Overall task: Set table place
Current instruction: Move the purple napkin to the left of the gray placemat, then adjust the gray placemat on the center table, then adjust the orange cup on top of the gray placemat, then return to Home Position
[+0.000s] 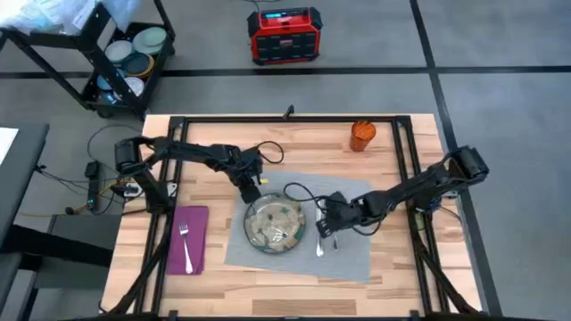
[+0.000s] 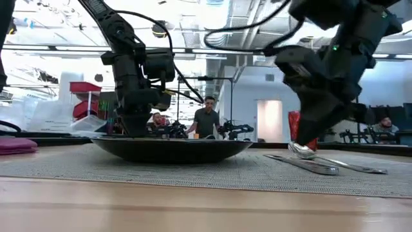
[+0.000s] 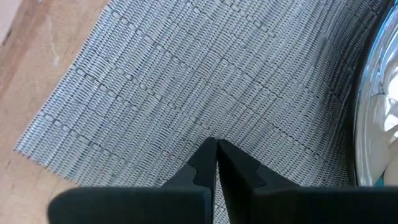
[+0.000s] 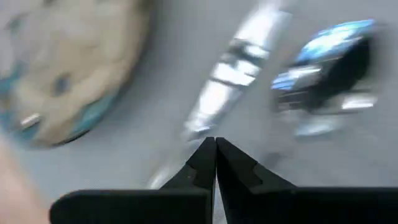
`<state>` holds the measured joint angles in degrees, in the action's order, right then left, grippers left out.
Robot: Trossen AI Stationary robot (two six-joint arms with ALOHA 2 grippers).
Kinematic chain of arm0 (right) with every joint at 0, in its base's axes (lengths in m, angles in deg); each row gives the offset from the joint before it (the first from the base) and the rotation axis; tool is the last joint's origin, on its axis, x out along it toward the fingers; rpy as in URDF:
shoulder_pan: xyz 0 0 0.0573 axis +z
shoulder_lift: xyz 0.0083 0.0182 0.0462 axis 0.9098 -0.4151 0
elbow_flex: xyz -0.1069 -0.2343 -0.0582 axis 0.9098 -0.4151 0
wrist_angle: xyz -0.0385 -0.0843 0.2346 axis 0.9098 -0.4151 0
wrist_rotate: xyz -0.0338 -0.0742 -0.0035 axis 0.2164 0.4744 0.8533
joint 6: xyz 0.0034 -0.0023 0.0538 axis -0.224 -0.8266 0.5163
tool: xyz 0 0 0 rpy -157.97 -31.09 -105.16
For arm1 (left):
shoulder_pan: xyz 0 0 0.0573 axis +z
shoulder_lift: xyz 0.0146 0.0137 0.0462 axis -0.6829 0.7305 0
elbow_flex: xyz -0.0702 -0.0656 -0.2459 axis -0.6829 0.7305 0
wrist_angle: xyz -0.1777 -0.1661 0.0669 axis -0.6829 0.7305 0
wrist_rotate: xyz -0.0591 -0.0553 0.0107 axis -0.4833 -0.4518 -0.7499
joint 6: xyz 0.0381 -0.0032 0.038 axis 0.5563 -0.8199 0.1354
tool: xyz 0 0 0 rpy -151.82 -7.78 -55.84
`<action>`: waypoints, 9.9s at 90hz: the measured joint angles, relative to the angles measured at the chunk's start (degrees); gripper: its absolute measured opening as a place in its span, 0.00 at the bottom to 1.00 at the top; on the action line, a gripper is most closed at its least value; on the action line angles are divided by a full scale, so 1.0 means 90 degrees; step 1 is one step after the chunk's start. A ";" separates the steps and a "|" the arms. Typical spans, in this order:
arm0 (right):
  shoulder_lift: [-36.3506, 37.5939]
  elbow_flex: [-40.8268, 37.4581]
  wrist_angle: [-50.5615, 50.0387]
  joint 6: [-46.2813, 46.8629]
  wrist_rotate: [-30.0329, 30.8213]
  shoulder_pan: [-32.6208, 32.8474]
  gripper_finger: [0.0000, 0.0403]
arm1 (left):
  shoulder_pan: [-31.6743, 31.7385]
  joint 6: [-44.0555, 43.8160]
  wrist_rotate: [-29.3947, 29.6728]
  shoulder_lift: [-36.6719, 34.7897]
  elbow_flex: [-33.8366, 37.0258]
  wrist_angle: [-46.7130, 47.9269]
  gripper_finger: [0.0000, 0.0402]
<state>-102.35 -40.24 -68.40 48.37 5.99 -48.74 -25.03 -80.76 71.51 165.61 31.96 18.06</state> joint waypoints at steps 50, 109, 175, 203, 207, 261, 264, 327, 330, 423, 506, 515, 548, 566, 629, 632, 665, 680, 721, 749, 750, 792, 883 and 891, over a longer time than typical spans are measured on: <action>-0.0043 -0.0153 -0.0736 0.1362 0.0164 0.0135 0.00 | -0.0253 0.0183 -0.0006 -0.0007 -0.0018 0.1284 0.00; 0.0065 -0.0144 -0.0466 0.1071 0.0160 0.0044 0.00 | -0.2289 -0.4494 -0.0133 -0.5152 0.1777 0.3634 0.00; 0.0460 -0.0140 -0.0399 -0.0126 -0.0024 -0.0606 0.00 | -0.4431 -0.5830 -0.0413 -0.2659 0.1965 0.2163 0.00; 0.0901 -0.0142 -0.0733 -0.0273 0.0066 -0.0712 0.00 | -0.4046 -0.5279 -0.0567 -0.1979 0.1930 0.1610 0.00; 0.0914 -0.0142 -0.0770 -0.0275 0.0090 -0.0712 0.00 | -0.3923 -0.5153 -0.0561 -0.1998 0.1934 0.1563 0.00; 0.0935 -0.0142 -0.0814 -0.0346 0.0153 -0.0822 0.00 | -0.2328 -0.3681 -0.0144 -0.1991 0.1795 0.0754 0.00; 0.0935 -0.0142 -0.0816 -0.0351 0.0152 -0.0838 0.00 | -0.2293 -0.3665 -0.0123 -0.1987 0.1784 0.0690 0.00; 0.2135 0.0045 -0.0981 -0.2191 -0.0513 -0.2094 0.00 | -0.1585 -0.2265 -0.0198 -0.1974 0.0621 0.1514 0.00; 0.2147 0.0045 -0.0994 -0.2280 -0.0729 -0.2126 0.00 | -0.1546 -0.2165 -0.0208 -0.1977 0.0593 0.1419 0.00; 0.1805 0.0035 -0.3018 -0.1960 -0.0656 -0.2091 0.00 | -0.0282 -0.0046 -0.1353 -0.0404 -0.1161 0.0072 0.00; 0.1596 0.1964 -0.4413 -0.7981 -0.1133 -0.6642 0.52 | -0.0100 0.0358 -0.1185 -0.0466 -0.1158 0.0740 0.00; 0.1234 0.1964 -0.4244 -0.8245 -0.1208 -0.6698 0.54 | -0.0102 0.0357 -0.1185 -0.0466 -0.1158 0.0855 0.00; -0.0015 0.1964 -0.3684 -0.8355 -0.1229 -0.6706 0.22 | -0.0102 0.0343 -0.1185 -0.0466 -0.1158 0.0994 0.00; 0.0010 0.1964 -0.3884 -0.7849 -0.1205 -0.6409 0.01 | -0.0102 0.0299 -0.1187 -0.0466 -0.1158 0.0996 0.00; 0.0374 0.1647 -0.3866 -0.6357 -0.1027 -0.4857 0.03 | -0.0335 0.0282 -0.1190 -0.0466 -0.1158 0.1036 0.00; 0.0375 0.1648 -0.3830 -0.6352 -0.1045 -0.4852 0.05 | -0.0338 0.0285 -0.1190 -0.0466 -0.1158 0.1046 0.00; 0.0506 0.1648 -0.3748 -0.6246 -0.1078 -0.4683 0.28 | -0.0340 0.0334 -0.1191 -0.0466 -0.1158 0.1182 0.00; 0.1375 0.1648 -0.3588 -0.5741 -0.0980 -0.4643 0.32 | -0.0340 0.0415 -0.1176 -0.0692 -0.1151 0.1272 0.00; 0.5173 0.1120 -0.0665 -0.5361 -0.0727 -0.3034 0.33 | -0.0243 0.0146 -0.1307 -0.3413 -0.0517 -0.0686 0.00; 0.7119 -0.2909 0.3535 -0.4080 -0.0430 -0.2051 0.33 | -0.0197 -0.1869 -0.1704 -0.5158 0.2290 -0.4650 0.00; 0.7172 -0.3003 0.3603 -0.3972 -0.0395 -0.2056 0.33 | -0.0185 -0.1871 -0.1647 -0.5208 0.2341 -0.4624 0.00; 0.9952 -0.3979 0.2879 -0.4357 -0.0363 -0.2065 0.32 | -0.0241 -0.1991 -0.0181 -0.8035 0.3623 -0.3175 0.00; 0.9935 -0.0644 -0.1401 -0.5475 -0.1734 -0.4785 0.21 | 0.0049 -0.2164 0.0112 -1.0771 0.4236 -0.2100 0.00; 0.9937 -0.1068 -0.0722 -0.5383 -0.2333 -0.5102 0.21 | 0.0049 -0.2177 0.0113 -1.0771 0.4248 -0.2119 0.00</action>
<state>-12.92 -49.85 -74.91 -0.07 -15.00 -94.66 -24.59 -100.35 72.53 68.68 70.18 -1.01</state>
